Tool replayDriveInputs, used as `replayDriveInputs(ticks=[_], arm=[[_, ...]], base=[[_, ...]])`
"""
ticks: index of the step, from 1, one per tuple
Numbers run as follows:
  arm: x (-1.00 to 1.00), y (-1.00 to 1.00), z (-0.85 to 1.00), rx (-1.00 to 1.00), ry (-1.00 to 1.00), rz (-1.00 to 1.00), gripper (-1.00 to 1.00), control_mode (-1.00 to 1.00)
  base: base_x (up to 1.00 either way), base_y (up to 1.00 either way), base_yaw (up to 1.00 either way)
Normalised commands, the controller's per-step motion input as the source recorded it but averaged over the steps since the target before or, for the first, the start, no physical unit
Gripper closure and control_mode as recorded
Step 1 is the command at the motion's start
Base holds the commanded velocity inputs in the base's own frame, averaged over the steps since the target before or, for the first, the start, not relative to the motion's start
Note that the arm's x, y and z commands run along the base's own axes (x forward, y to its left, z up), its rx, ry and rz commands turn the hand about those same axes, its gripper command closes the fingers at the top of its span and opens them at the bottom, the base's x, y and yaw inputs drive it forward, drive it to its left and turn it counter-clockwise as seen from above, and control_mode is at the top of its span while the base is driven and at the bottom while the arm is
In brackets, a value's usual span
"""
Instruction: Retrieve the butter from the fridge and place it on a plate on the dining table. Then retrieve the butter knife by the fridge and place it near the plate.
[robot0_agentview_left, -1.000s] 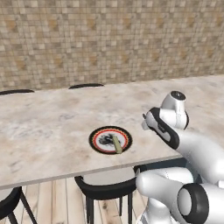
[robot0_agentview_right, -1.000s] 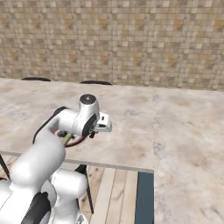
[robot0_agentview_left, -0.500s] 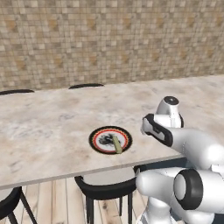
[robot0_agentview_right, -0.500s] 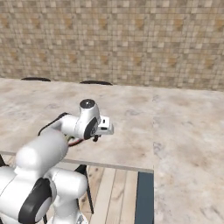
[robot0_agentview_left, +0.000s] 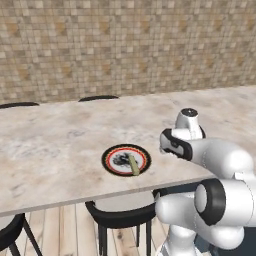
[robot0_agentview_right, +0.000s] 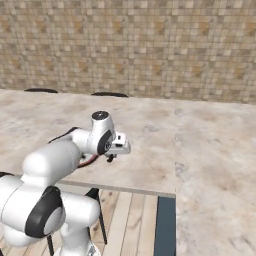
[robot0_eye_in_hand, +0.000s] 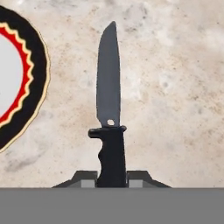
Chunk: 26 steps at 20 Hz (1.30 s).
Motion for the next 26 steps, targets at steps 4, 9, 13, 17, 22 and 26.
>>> replayDriveInputs(ticks=[4,9,13,17,22,26], arm=[[0.0,-0.09,-0.04,0.16,0.0,0.0,1.0,-1.0],[0.06,0.0,-0.19,0.02,0.0,0.0,1.0,-1.0],[0.22,0.0,-0.17,-0.01,0.0,0.0,1.0,-1.0],[0.25,0.0,-0.16,-0.02,0.0,-0.01,1.0,-1.0],[0.19,0.0,-0.21,0.0,0.0,-0.01,1.0,-1.0],[0.2,0.02,-0.28,0.0,0.0,-0.02,1.0,-1.0]], base=[[0.0,0.0,0.0],[0.0,0.0,0.0],[0.0,0.0,0.0],[0.0,0.0,0.0],[0.0,0.0,0.0],[0.0,0.0,0.0]])
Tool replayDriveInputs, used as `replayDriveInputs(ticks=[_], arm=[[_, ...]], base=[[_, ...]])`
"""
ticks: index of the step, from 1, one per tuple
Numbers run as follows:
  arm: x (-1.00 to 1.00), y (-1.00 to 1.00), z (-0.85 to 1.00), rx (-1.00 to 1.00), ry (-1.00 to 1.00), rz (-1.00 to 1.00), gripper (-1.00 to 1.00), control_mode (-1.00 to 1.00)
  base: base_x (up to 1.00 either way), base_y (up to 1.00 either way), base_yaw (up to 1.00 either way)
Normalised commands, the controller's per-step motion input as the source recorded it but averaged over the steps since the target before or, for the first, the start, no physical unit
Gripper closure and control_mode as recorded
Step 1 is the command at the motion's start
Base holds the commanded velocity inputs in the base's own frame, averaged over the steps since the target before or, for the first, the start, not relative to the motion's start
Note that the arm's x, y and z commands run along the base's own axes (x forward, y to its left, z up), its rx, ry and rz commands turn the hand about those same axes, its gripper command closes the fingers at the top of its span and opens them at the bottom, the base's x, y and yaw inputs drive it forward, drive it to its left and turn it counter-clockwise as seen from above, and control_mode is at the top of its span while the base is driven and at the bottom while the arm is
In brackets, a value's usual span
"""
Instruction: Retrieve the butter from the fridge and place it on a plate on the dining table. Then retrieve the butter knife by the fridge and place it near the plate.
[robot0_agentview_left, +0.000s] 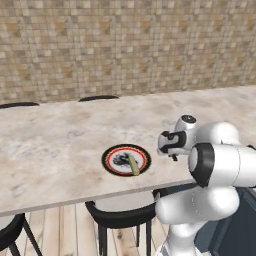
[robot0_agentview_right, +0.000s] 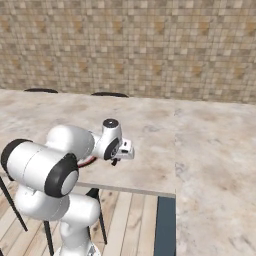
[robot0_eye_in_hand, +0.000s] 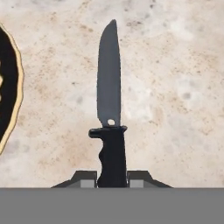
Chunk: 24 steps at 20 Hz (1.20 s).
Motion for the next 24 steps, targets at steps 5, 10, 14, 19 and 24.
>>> replayDriveInputs(ticks=[5,10,14,19,24], arm=[[0.19,0.02,-0.24,0.0,0.0,-0.01,1.0,-1.0],[0.2,0.03,-0.15,0.0,0.0,0.0,1.0,-1.0],[0.19,0.07,-0.07,0.0,0.0,0.0,1.0,-1.0],[0.16,0.12,-0.07,0.0,0.0,0.0,1.0,-1.0],[0.1,0.11,-0.06,0.0,0.0,0.0,1.0,-1.0]], base=[[0.0,0.0,0.0],[0.0,0.0,0.0],[0.0,0.0,0.0],[0.0,0.0,0.0],[0.0,0.0,0.0]])
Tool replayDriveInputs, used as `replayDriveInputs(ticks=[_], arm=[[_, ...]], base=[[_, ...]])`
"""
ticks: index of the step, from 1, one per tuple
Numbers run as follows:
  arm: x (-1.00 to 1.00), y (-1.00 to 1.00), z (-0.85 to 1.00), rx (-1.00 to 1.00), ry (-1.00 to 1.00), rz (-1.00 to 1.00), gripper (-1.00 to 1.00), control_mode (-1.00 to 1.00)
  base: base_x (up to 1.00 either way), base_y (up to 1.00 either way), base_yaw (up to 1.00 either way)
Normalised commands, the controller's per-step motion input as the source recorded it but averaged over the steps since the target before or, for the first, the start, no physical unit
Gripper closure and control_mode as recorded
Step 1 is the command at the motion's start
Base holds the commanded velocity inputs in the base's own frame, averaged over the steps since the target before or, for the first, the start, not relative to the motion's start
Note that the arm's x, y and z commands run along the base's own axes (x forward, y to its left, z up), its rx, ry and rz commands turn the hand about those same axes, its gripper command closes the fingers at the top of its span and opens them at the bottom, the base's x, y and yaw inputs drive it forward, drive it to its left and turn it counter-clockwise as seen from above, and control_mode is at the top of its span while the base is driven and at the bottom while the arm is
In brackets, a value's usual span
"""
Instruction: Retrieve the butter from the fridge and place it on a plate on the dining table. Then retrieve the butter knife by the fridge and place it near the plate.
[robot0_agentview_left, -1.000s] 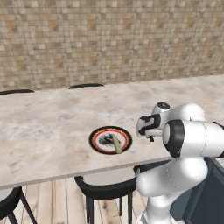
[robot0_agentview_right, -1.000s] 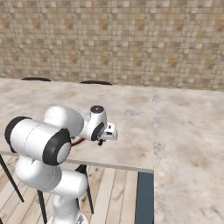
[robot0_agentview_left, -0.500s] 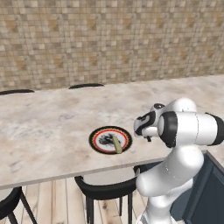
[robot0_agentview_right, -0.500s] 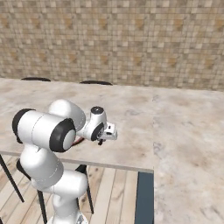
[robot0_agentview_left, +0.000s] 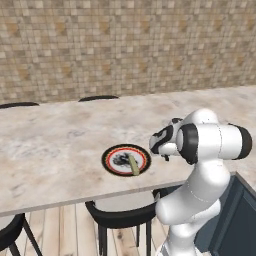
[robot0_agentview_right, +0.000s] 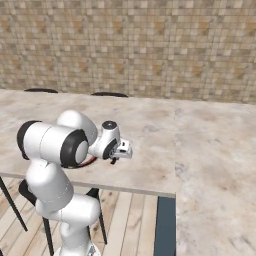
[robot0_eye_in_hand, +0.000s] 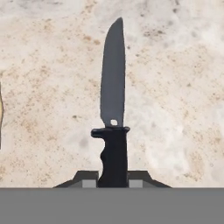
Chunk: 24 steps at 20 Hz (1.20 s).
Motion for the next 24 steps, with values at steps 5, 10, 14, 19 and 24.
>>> replayDriveInputs(ticks=[5,10,14,19,24], arm=[[0.08,0.1,-0.08,0.0,0.0,0.0,-1.0,-1.0],[0.11,0.11,-0.08,0.0,0.0,0.0,-1.0,-1.0],[0.08,0.08,-0.04,0.0,0.0,0.0,-1.0,-1.0],[0.02,0.04,0.0,0.0,0.0,0.0,-1.0,-1.0],[0.0,0.0,0.0,0.0,0.0,0.0,-1.0,-1.0]], base=[[0.0,0.0,0.0],[0.0,0.0,0.0],[0.0,0.0,0.0],[0.0,0.0,0.0],[0.0,0.0,0.0]])
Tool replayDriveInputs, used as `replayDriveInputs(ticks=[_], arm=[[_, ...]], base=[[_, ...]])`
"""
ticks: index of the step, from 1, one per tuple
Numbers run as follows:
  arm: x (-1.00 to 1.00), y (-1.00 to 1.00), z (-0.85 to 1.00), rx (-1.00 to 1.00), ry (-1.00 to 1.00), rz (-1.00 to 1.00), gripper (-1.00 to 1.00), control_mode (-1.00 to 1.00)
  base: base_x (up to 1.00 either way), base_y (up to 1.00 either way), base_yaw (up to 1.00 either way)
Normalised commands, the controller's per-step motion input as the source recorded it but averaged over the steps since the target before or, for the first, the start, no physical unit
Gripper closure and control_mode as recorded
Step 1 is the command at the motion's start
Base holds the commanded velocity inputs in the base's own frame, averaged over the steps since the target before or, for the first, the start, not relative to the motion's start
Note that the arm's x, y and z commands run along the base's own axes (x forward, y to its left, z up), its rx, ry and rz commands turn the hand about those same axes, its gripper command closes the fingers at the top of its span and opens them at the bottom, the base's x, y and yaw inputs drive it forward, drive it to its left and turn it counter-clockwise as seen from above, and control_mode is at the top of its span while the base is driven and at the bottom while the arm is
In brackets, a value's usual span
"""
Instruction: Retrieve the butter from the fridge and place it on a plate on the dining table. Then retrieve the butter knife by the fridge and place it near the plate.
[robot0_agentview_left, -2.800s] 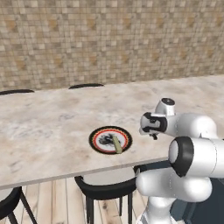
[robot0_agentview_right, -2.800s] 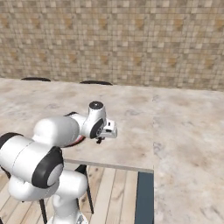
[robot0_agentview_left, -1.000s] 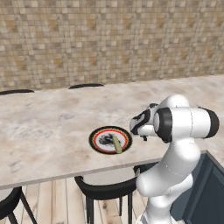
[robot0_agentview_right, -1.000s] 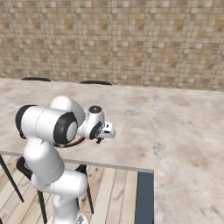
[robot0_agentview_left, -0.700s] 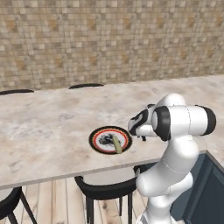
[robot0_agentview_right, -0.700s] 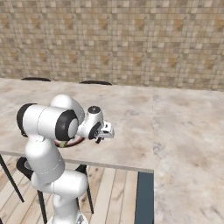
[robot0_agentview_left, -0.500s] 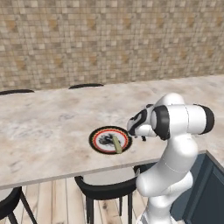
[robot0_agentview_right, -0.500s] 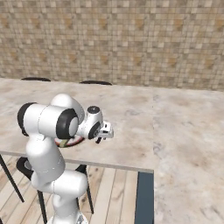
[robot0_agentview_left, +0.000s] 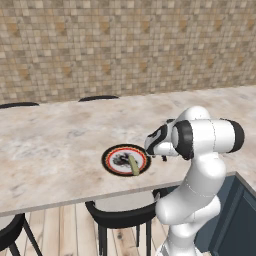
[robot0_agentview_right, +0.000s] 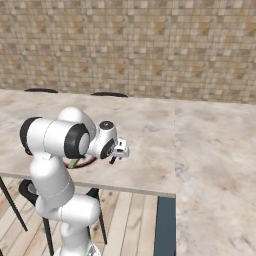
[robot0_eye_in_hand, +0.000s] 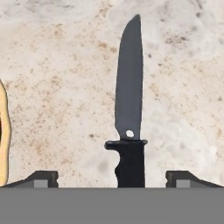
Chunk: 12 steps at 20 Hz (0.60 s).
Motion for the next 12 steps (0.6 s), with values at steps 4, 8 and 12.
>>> replayDriveInputs(ticks=[4,8,12], arm=[[-0.01,0.0,0.08,0.0,0.0,0.0,-1.0,-1.0],[-0.18,-0.04,0.47,0.0,0.0,0.0,-1.0,-1.0],[-0.18,-0.15,0.5,0.0,0.07,0.0,-1.0,-1.0]], base=[[0.0,0.0,0.0],[0.0,0.0,0.0],[0.0,0.0,0.0]])
